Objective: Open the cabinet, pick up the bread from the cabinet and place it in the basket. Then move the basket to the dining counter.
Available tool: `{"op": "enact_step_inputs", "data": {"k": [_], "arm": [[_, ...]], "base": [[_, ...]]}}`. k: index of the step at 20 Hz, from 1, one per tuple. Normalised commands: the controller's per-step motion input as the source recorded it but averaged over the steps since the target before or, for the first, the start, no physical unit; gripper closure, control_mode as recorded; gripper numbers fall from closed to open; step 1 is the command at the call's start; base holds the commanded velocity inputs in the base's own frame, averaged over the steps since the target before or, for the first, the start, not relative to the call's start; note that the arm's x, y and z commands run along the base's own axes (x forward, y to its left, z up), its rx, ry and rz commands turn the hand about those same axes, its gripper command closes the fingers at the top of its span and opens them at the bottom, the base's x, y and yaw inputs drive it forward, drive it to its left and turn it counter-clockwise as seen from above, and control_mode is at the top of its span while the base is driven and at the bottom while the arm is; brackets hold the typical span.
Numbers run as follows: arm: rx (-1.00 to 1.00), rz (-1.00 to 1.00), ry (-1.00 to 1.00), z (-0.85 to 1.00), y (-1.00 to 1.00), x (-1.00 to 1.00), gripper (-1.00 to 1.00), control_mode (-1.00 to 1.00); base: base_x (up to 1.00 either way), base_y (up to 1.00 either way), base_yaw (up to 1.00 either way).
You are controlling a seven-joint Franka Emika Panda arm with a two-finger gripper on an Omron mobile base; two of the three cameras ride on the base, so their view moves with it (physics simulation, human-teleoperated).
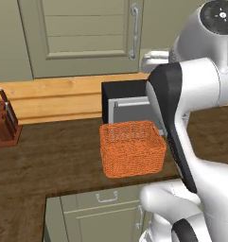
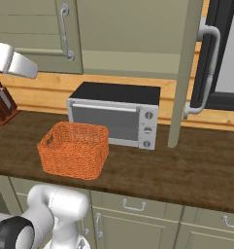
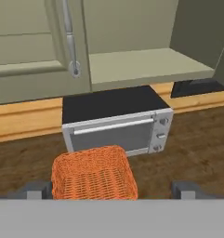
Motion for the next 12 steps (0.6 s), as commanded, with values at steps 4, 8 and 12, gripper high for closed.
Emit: {"op": "enact_step_inputs", "data": {"k": [4,8,12], "arm": [[0.14,-0.01,-0.75,0.82,0.37,0.96,-1.00,-1.00],[0.26,0.00,-0.39,0.25,0.09,1.00,-1.00,-1.00],[0.08,0.01,-0.09,0.02,-0.08,0.75,-1.00,-1.00]], "base": [[0.00,0.00,0.00],[0.00,0.00,0.00],[0.00,0.00,0.00]]}}
